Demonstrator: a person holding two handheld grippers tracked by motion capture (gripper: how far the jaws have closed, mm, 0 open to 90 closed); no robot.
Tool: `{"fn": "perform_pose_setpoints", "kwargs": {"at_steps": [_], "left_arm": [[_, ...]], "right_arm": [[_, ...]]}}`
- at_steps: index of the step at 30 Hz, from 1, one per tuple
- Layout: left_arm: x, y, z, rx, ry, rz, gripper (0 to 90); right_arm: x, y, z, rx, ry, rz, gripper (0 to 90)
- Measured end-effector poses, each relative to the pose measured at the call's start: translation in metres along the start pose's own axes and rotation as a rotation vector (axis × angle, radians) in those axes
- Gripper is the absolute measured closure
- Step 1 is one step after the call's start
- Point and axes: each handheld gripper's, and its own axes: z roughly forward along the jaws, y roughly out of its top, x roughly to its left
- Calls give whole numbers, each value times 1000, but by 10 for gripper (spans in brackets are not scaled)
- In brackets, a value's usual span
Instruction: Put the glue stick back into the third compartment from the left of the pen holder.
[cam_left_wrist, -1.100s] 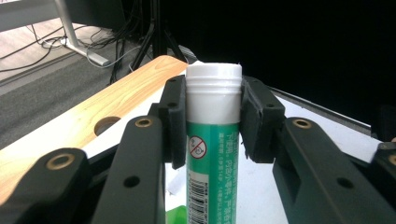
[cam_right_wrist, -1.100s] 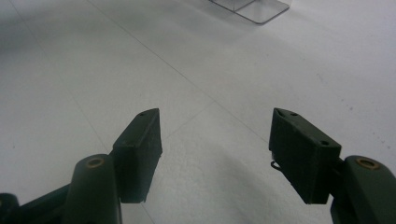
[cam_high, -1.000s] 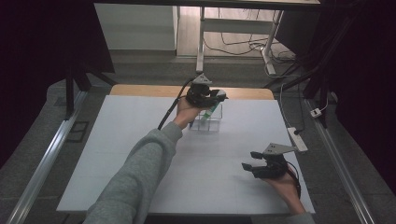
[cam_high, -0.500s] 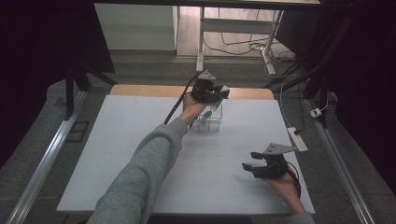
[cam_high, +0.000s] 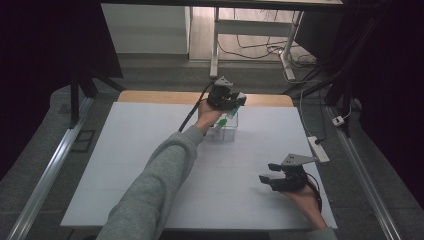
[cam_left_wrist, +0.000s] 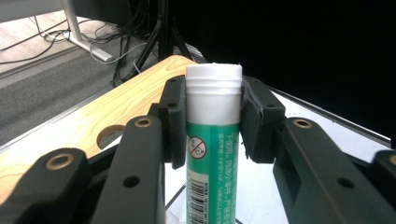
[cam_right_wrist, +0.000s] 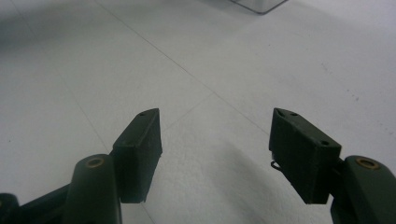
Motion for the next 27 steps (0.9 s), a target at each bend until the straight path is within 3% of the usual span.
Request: {"fn": "perform_pose_setpoints", "kwargs": {"at_steps": [4, 7, 11, 27], "left_arm": [[1, -2, 1, 21, -4, 3, 624], [0, -2, -1, 20, -2, 7, 524], [-2, 0, -7, 27, -10, 15, 479], [-6, -6, -32, 59, -49, 33, 468]], "right_arm": [[0, 0, 0, 1, 2, 1, 339], [0, 0, 0, -1, 2, 1, 339], [1, 0, 1, 5, -1, -3, 338], [1, 2, 2, 2, 2, -9, 338]]}}
